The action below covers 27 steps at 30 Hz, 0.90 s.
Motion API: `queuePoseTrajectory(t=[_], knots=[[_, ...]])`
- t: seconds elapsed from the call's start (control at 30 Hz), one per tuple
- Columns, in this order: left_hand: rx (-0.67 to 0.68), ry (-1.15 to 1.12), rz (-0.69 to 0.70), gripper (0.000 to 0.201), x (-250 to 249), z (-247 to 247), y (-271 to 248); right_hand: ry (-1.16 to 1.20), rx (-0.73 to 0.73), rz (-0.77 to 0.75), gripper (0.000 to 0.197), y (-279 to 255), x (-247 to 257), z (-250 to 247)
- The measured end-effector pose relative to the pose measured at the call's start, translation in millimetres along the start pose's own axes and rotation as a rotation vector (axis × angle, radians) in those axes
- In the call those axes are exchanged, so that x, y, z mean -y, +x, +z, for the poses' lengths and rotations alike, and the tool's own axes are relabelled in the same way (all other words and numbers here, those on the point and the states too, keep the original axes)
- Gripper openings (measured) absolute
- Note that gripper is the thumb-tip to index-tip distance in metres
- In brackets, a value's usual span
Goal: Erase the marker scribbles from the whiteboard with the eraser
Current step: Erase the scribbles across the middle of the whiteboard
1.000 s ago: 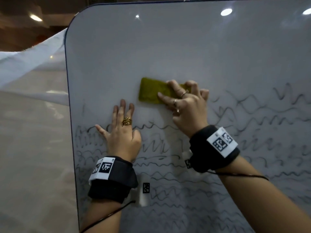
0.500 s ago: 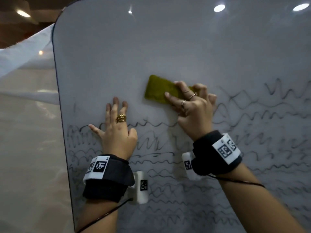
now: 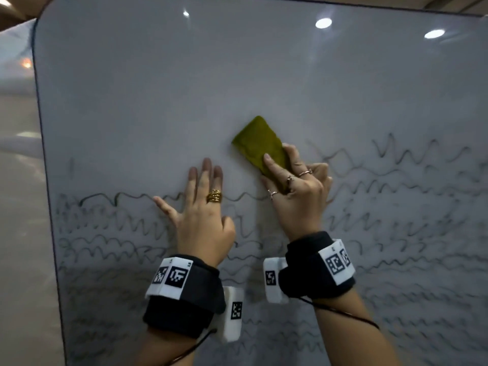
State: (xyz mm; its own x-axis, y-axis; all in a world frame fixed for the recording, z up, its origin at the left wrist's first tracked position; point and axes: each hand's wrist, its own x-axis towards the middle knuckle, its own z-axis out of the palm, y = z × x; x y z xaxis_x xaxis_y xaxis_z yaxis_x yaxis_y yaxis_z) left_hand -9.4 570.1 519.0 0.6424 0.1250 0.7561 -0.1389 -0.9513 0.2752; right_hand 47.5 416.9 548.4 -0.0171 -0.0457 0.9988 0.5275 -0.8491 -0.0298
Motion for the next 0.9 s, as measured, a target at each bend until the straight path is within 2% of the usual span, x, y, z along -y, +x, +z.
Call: queuePoseTrajectory(t=[0.1, 0.2, 0.3, 0.4, 0.47, 0.5, 0.57, 0.63, 0.73, 0.83, 0.9], knots=[[-0.019, -0.063, -0.045, 0.082, -7, 2, 1, -0.051, 0.014, 0.0, 0.034, -9, -25, -16], [-0.037, -0.075, -0.068, 0.077, -10, 0, 3, -0.08, -0.07, 0.13, 0.038, 8, -52, -25], [-0.057, -0.066, -0.081, 0.074, -12, -1, 4, -0.034, -0.111, 0.199, 0.04, 20, -43, -16], [-0.074, -0.065, -0.104, 0.074, -17, 2, 4, 0.056, 0.036, 0.02, 0.035, 12, -18, -6], [-0.084, -0.07, -0.118, 0.073, -21, 4, 4, 0.092, 0.133, -0.077, 0.032, 7, -23, -15], [-0.088, -0.078, -0.123, 0.072, -21, 5, 5, 0.085, 0.138, -0.08, 0.032, 7, -34, -23], [-0.088, -0.094, -0.124, 0.07, -19, 6, 5, 0.042, 0.058, 0.002, 0.035, 10, -69, -39], [-0.076, -0.098, -0.102, 0.07, -14, 6, 4, 0.05, -0.057, 0.148, 0.043, 17, -96, -50], [-0.048, -0.093, -0.086, 0.076, -8, 3, 4, 0.074, -0.159, 0.246, 0.045, 25, -89, -39], [-0.093, -0.14, -0.074, 0.085, -15, 2, -1, 0.056, -0.067, 0.127, 0.038, 17, -53, -23], [-0.133, -0.189, 0.005, 0.094, -29, 3, -4, 0.014, 0.039, 0.005, 0.033, 7, -48, -27]])
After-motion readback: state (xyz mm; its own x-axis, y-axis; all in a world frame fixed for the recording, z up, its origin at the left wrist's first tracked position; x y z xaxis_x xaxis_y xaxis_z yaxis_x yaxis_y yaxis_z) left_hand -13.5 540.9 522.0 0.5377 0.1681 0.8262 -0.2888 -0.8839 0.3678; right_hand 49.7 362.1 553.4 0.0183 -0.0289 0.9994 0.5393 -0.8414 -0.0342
